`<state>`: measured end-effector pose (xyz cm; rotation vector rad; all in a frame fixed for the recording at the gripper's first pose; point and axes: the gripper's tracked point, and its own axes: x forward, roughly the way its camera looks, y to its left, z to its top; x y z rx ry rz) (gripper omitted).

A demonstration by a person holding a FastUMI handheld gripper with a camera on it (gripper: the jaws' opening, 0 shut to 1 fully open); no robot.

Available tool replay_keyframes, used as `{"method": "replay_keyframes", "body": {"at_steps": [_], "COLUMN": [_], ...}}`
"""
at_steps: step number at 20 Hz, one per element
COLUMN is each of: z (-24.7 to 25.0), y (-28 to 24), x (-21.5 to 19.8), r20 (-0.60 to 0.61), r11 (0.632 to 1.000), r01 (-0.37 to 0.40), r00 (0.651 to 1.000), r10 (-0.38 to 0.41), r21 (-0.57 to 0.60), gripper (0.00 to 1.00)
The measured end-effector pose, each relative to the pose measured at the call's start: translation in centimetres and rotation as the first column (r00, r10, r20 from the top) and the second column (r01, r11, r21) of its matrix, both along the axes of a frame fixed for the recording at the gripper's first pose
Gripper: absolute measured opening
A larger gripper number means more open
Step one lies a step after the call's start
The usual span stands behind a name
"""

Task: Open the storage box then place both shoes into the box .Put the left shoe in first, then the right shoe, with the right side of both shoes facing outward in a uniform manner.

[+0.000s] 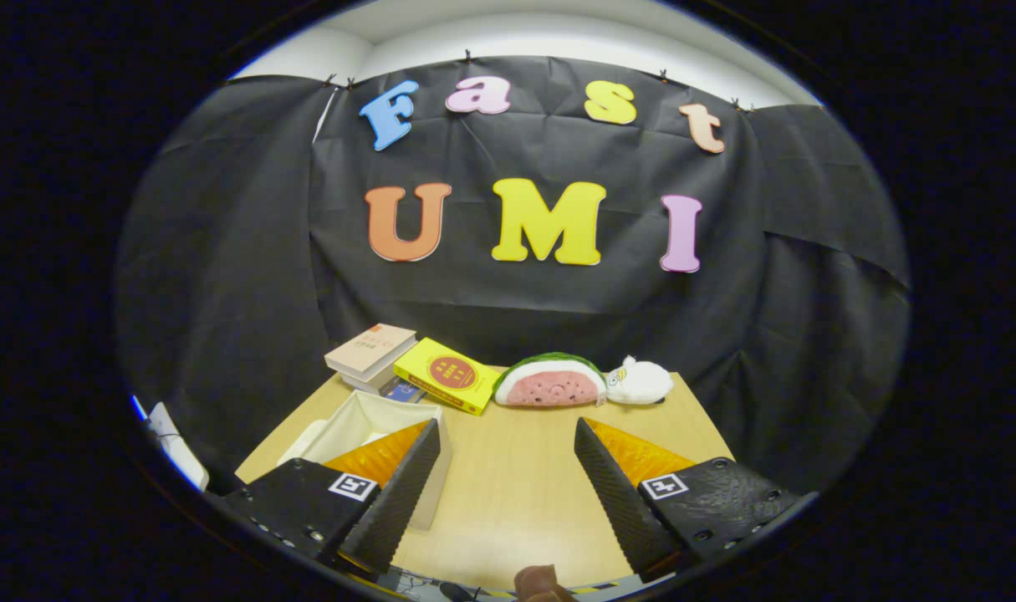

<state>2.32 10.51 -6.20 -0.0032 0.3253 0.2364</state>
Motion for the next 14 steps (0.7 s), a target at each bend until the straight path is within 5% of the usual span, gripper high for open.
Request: {"method": "replay_keyframes", "body": {"at_steps": [8,14], "z": [3.9,8.1], "y": [-8.0,-9.4], "x": [-6.4,-8.5], "r20": [0.145,0.245], "r11": [0.997,0.998], "r01": [0.050,0.045], "r00": [0.988,0.968], "r10": [-0.058,-0.057], "r21": [0.056,0.054], "gripper": [0.98,0.98]}}
